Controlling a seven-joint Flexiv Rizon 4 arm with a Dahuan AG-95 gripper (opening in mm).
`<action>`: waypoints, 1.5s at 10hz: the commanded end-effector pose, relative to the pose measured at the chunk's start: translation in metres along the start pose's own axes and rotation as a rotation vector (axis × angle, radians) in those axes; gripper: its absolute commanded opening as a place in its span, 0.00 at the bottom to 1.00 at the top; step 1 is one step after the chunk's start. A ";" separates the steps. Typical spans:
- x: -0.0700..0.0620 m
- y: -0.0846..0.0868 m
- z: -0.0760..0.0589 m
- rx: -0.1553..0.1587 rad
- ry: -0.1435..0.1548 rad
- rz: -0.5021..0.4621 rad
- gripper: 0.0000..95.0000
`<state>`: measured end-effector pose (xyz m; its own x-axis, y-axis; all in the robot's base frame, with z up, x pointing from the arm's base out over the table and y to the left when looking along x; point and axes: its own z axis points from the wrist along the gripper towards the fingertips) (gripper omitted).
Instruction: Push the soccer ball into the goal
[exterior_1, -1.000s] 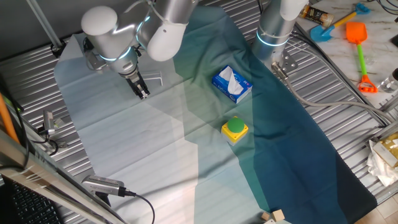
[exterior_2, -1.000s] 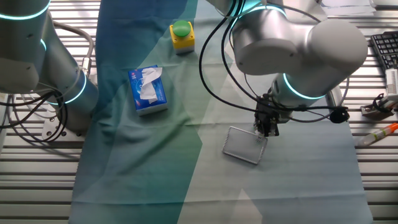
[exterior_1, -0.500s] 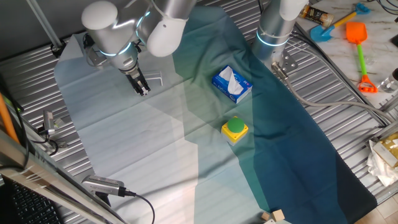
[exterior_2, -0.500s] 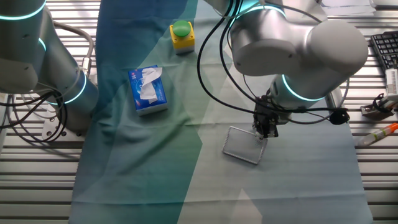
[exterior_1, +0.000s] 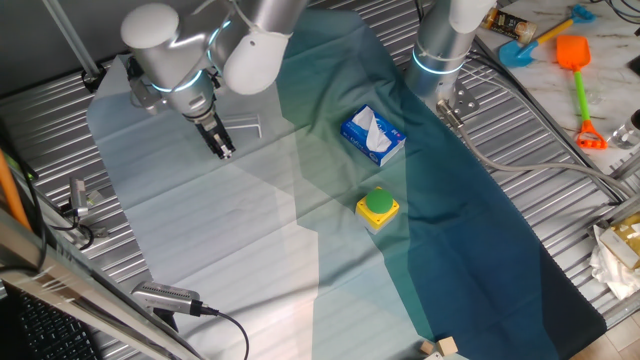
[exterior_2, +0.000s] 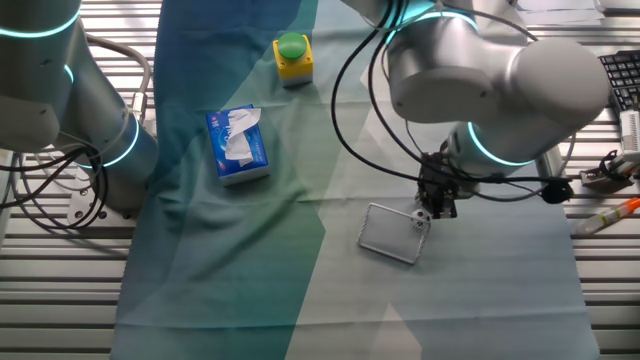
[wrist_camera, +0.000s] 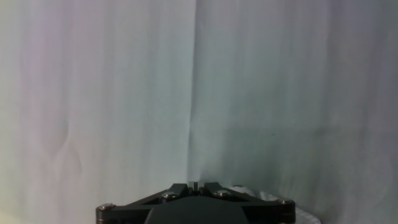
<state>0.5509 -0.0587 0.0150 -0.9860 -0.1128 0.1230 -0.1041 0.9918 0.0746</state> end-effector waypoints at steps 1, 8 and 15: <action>0.002 -0.003 0.002 0.003 -0.007 -0.011 0.00; 0.003 -0.013 -0.003 -0.002 -0.010 -0.030 0.00; 0.005 -0.022 0.001 -0.002 -0.007 -0.051 0.00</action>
<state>0.5462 -0.0815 0.0131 -0.9800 -0.1640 0.1123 -0.1551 0.9843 0.0839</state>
